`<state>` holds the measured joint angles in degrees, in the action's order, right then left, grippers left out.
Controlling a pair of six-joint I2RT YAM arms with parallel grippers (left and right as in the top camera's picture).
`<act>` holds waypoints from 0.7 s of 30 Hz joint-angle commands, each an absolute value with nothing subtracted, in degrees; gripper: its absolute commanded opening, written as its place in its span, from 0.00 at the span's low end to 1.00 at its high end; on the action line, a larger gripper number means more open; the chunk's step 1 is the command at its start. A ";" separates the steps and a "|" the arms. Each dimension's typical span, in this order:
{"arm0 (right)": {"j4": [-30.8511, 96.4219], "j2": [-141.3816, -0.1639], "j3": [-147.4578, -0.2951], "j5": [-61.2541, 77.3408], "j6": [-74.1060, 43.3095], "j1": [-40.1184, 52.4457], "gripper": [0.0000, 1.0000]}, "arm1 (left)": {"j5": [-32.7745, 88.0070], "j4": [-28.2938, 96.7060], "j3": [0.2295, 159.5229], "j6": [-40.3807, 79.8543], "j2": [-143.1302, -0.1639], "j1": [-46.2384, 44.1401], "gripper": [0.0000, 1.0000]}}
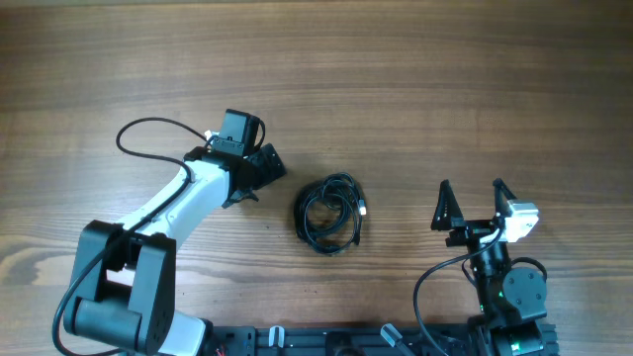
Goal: Untangle cables
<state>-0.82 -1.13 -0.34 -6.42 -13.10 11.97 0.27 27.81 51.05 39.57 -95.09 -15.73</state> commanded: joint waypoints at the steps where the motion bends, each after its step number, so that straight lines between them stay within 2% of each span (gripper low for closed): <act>1: -0.97 -0.95 -0.30 -6.31 -12.14 12.16 1.00 | -0.51 27.81 50.57 39.92 -96.07 -15.68 0.97; 2: -0.97 -0.95 -0.30 -6.31 -12.12 12.16 1.00 | -0.47 27.86 50.57 39.92 -96.07 -15.68 0.89; 7: -0.97 -0.95 -0.30 -6.31 -12.14 12.16 1.00 | 0.56 27.57 50.94 39.88 -95.66 -15.57 0.76; 9: -0.97 -0.95 -0.30 -6.31 -12.14 12.16 1.00 | 0.56 27.57 51.24 39.88 -94.76 -15.57 0.61; 11: -0.99 -0.95 -0.30 -6.31 -12.12 12.16 1.00 | 0.56 27.57 51.29 39.90 -93.60 -15.57 0.34; 16: -0.97 -0.95 -0.30 -6.31 -12.14 12.14 1.00 | 0.58 28.49 51.27 39.90 -93.65 -15.64 0.35; 18: -0.97 -0.95 -0.30 -6.31 -12.14 12.14 1.00 | 0.58 29.80 51.27 39.90 -93.65 -15.64 0.28; 21: -0.97 -0.95 -0.30 -6.31 -12.14 12.16 1.00 | 0.58 31.11 51.27 39.90 -93.65 -15.64 0.04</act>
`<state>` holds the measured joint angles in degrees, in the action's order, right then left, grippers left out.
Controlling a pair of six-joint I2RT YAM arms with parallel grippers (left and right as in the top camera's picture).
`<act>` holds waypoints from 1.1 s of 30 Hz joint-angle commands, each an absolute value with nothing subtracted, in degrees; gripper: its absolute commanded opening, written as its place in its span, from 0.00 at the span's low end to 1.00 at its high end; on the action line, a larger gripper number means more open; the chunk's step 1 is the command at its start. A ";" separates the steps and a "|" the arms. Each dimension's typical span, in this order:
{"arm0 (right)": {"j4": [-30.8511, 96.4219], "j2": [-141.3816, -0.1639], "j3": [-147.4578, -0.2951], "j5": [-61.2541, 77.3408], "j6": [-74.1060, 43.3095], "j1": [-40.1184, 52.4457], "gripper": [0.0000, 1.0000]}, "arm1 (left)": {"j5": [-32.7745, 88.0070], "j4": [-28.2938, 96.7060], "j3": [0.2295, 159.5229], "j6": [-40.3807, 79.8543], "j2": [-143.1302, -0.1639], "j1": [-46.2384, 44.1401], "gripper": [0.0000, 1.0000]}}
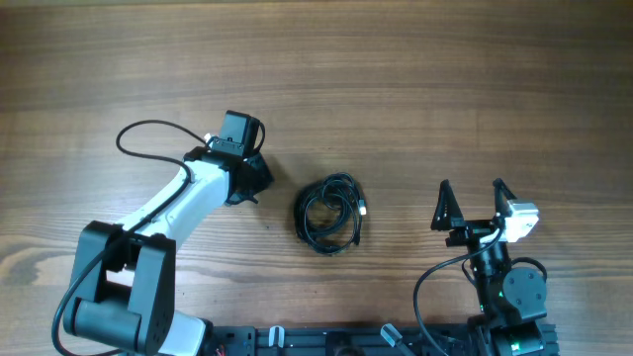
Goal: Untangle cables
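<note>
A black cable bundle (pixel 330 214) lies coiled and tangled on the wooden table, slightly right of centre. My left gripper (pixel 261 174) sits to its left, about a hand's width away, pointing toward it and tilted down; its dark fingers look spread, with nothing between them. My right gripper (pixel 471 198) stands to the right of the bundle near the front edge, fingers wide apart and empty.
The left arm's own black cable (pixel 148 129) loops over the table behind its white forearm (pixel 188 198). The robot base rail (pixel 346 341) runs along the front edge.
The left gripper's fingers reached further right toward the bundle before; now they appear shorter and drawn in, as if tipped downward. The bundle and the right arm have not moved.
</note>
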<state>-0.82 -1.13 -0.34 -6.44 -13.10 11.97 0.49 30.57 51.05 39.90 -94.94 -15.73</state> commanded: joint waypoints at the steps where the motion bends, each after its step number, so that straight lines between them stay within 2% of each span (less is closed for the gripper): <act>1: -0.99 -0.95 -0.30 -6.31 -12.12 12.16 1.00 | 0.58 31.11 51.27 39.90 -93.65 -15.64 0.04; 6: -0.97 -0.95 -0.30 -6.31 -12.12 12.14 1.00 | 0.56 31.07 51.27 39.90 -93.65 -15.64 0.05; 7: -0.99 -0.95 -0.30 -6.31 -12.14 12.16 1.00 | 0.56 31.07 51.27 39.90 -93.65 -15.64 0.16; 13: -0.99 -0.95 -0.30 -6.31 -12.14 12.14 1.00 | 0.56 31.05 51.27 39.90 -93.65 -15.64 0.19; 14: -0.99 -0.95 -0.30 -6.31 -12.14 12.16 1.00 | 0.56 31.05 51.27 39.90 -93.65 -15.64 0.21; 15: -0.99 -0.95 -0.30 -6.31 -12.12 12.14 1.00 | 0.56 31.03 51.27 39.92 -93.65 -15.64 0.28; 17: -0.97 -0.97 -0.30 -6.31 -12.14 12.16 1.00 | 0.56 31.05 51.27 39.92 -93.65 -15.64 0.29; 19: -0.97 -0.95 -0.30 -6.31 -12.14 12.16 1.00 | 0.56 31.05 51.27 39.90 -93.65 -15.64 0.35; 20: -0.97 -0.95 -0.30 -6.31 -12.14 12.16 1.00 | 0.56 31.05 51.27 39.90 -93.65 -15.64 0.41; 23: -0.97 -0.95 -0.30 -6.31 -12.14 12.16 1.00 | 0.56 31.09 51.27 39.90 -93.65 -15.64 1.00; 33: -0.99 -0.95 -0.30 -6.31 -12.14 12.16 1.00 | 0.56 31.07 51.27 39.90 -93.65 -15.64 1.00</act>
